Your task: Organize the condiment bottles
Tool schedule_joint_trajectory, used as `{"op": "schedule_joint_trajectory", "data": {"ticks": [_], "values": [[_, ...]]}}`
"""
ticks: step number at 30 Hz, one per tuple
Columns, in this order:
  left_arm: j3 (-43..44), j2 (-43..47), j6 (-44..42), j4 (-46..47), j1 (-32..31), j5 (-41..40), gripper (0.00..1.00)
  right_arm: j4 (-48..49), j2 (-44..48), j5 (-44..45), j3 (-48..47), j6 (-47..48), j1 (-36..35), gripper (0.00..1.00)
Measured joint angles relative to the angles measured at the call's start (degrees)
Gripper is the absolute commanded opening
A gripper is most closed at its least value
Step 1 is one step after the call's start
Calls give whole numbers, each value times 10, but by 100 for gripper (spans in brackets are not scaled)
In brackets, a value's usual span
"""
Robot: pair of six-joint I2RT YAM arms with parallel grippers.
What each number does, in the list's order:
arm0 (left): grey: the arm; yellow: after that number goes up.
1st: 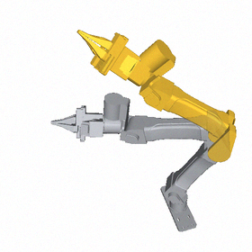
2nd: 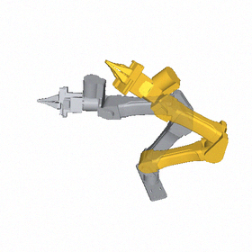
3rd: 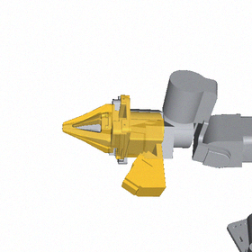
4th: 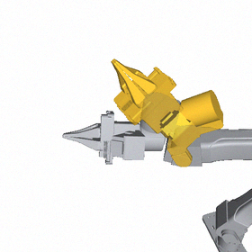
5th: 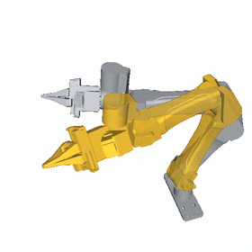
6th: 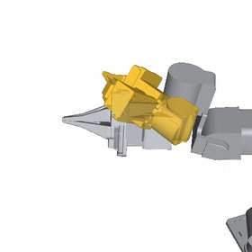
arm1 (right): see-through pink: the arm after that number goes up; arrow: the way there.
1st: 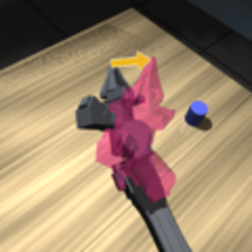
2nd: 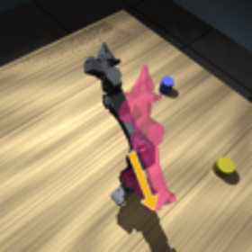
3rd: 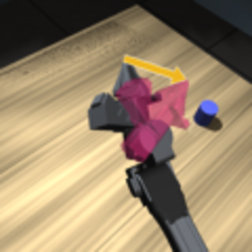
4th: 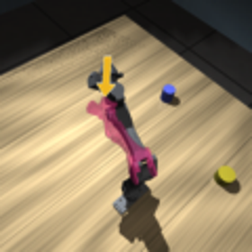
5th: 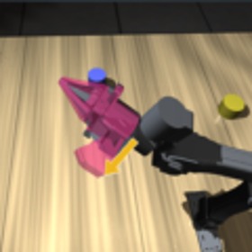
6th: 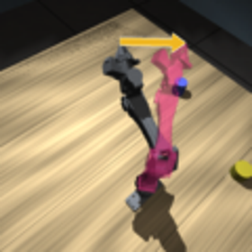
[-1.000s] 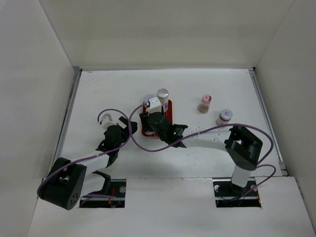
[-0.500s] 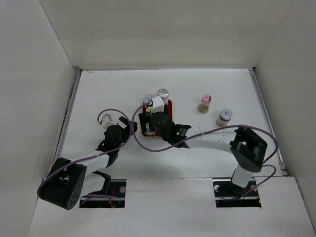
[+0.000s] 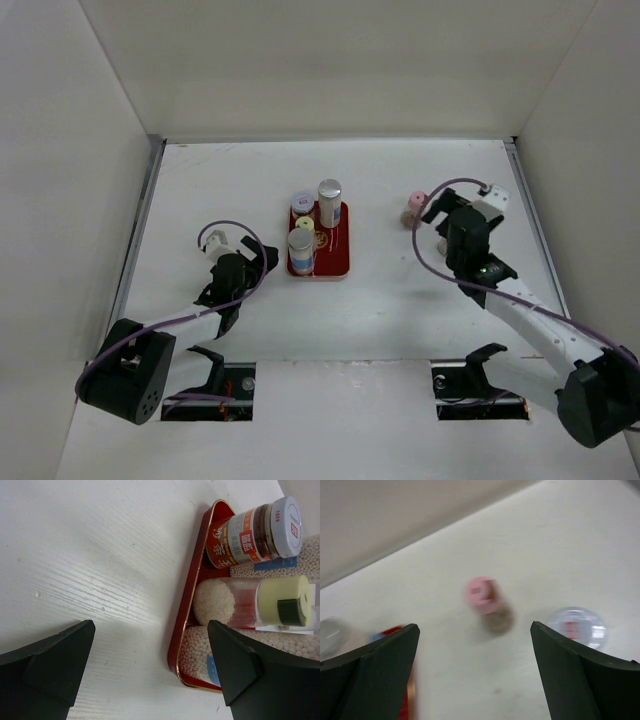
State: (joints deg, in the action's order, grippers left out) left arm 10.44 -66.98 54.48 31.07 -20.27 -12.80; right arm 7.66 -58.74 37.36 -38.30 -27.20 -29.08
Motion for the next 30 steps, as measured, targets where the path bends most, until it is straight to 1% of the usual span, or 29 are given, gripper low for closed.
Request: {"op": "schedule_joint_trajectory", "data": {"ticks": [2, 3, 6, 9, 12, 17, 20, 21, 22, 24, 26, 28, 30], "values": [[0, 0, 0, 0, 0, 0, 100, -33, 1, 12, 21, -17, 80, 100], [0, 0, 0, 0, 0, 0, 100, -46, -1, 14, 28, -20, 108, 100], [0, 0, 0, 0, 0, 0, 100, -72, -19, 15, 35, -23, 159, 100], [0, 0, 0, 0, 0, 0, 100, -73, -55, 6, 35, -23, 177, 100], [0, 0, 0, 0, 0, 0, 100, -72, -91, -23, 35, -22, 186, 100], [0, -4, 0, 0, -1, 0, 100, -43, -127, -62, 28, -19, 189, 100], [0, -6, 0, 1, -3, 0, 100, -36, -164, -74, 18, -15, 189, 99], [0, -6, 0, 2, -3, 0, 100, -33, -178, -77, 16, -14, 189, 96], [0, -6, 0, 2, -4, 0, 100, -31, -189, -79, 15, -13, 189, 91], [0, -7, 0, 2, -4, 0, 100, -31, -207, -83, 15, -10, 189, 71], [0, -7, 0, 3, -4, 0, 100, -27, -215, -83, 15, -9, 189, 58], [0, -8, 0, 4, -4, 0, 100, -25, -215, -78, 15, -11, 184, 51], [0, -11, 0, 6, -4, 0, 100, -28, -212, -64, 17, -10, 162, 48]]}}
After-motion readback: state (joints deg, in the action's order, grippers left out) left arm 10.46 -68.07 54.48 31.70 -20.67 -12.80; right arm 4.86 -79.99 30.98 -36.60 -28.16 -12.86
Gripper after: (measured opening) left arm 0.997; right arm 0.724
